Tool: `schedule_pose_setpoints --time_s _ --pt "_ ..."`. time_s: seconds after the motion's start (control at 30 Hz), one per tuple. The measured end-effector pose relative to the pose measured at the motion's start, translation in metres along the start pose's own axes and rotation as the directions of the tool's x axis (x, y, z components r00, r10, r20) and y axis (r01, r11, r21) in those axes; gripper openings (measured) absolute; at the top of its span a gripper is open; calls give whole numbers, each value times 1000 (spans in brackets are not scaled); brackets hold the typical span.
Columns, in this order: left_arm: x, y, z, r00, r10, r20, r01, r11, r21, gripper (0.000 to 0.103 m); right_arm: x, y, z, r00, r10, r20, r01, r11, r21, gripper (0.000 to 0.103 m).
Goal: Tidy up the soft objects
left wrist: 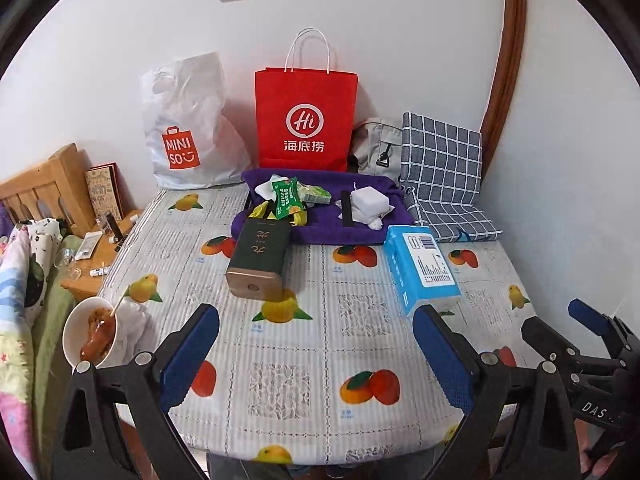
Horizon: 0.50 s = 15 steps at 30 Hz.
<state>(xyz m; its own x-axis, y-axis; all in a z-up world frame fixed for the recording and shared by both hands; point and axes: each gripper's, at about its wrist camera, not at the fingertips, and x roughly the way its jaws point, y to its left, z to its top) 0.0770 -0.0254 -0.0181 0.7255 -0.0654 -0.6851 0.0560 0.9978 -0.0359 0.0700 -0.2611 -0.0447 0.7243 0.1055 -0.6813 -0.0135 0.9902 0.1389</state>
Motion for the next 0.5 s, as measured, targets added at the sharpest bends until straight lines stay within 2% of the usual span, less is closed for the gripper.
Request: schedule_pose_setpoints --time_s 0.5 --pt "-15 -7 -8 1000 6 24 -6 1000 9 98 -20 -4 -9 1000 -11 22 10 1000 16 103"
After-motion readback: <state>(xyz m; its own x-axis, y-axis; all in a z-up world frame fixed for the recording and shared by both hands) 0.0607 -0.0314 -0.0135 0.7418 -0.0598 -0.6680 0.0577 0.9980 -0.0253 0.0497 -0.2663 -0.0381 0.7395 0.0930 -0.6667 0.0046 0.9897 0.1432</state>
